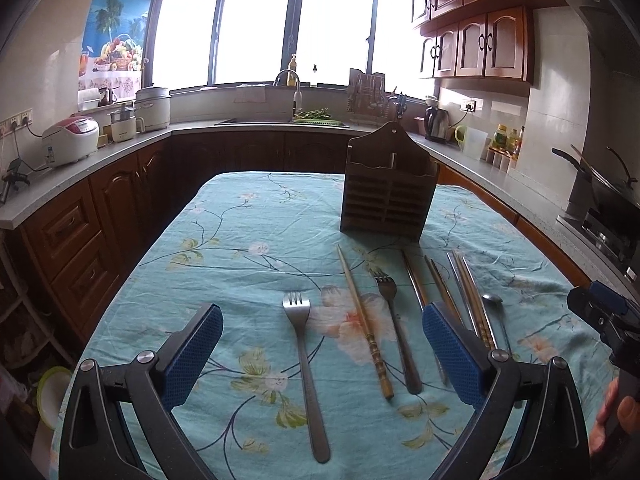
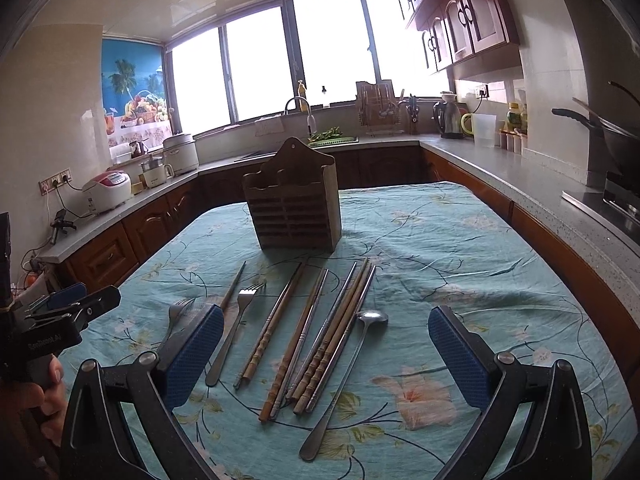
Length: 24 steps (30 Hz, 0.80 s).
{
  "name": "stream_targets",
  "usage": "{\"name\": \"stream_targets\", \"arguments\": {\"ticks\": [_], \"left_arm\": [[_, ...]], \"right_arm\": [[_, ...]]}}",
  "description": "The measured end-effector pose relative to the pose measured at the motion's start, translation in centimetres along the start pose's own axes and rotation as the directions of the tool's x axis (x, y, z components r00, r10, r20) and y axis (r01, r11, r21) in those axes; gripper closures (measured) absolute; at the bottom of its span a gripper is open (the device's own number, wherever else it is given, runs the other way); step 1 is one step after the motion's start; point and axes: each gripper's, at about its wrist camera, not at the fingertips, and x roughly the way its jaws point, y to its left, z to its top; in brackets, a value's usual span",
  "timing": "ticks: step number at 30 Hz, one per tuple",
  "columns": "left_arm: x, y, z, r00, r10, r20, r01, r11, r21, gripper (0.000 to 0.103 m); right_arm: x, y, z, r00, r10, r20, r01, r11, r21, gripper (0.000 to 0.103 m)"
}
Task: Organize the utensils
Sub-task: 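Lower the left tool and grasp the metal fork handle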
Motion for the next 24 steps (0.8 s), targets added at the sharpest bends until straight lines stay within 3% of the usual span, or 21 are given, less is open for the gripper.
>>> {"name": "stream_targets", "arguments": {"ticks": [5, 7, 10, 12, 18, 24], "left_arm": [[2.0, -0.1, 1.5, 0.998, -0.041, -0.057, 0.041, 0.999, 0.001, 0.014], [2.9, -0.1, 2.1, 0.994, -0.063, -0.089, 0.064, 0.998, 0.003, 0.019], [4.1, -0.3, 3.0, 0.985, -0.107, -0.137, 0.109, 0.994, 0.006, 0.026], [5.0, -0.5, 3.6, 0.975, -0.131, -0.177, 0.136, 0.991, 0.015, 0.03], [8.7, -1.8, 5.0, 0.938, -0.194, -0.287, 0.21, 0.977, 0.026, 0.046], [13.0, -2.9, 6.0, 0.916, -0.182, -0.358, 0.217, 0.974, 0.06, 0.052]], "right_arm": [[1.8, -1.1, 0.3, 0.998, 0.007, -0.058, -0.005, 0.999, 0.043, 0.011], [2.5, -1.5, 0.3, 0.996, 0.01, -0.089, -0.005, 0.998, 0.058, 0.023], [3.6, -2.0, 0.2, 0.99, 0.017, -0.14, -0.005, 0.996, 0.084, 0.029], [4.4, -2.4, 0.0, 0.985, 0.019, -0.173, -0.002, 0.995, 0.098, 0.03], [6.9, -3.4, -0.3, 0.96, 0.032, -0.28, 0.008, 0.99, 0.14, 0.045], [9.2, -4.1, -0.5, 0.936, 0.024, -0.351, 0.033, 0.987, 0.156, 0.056]]}}
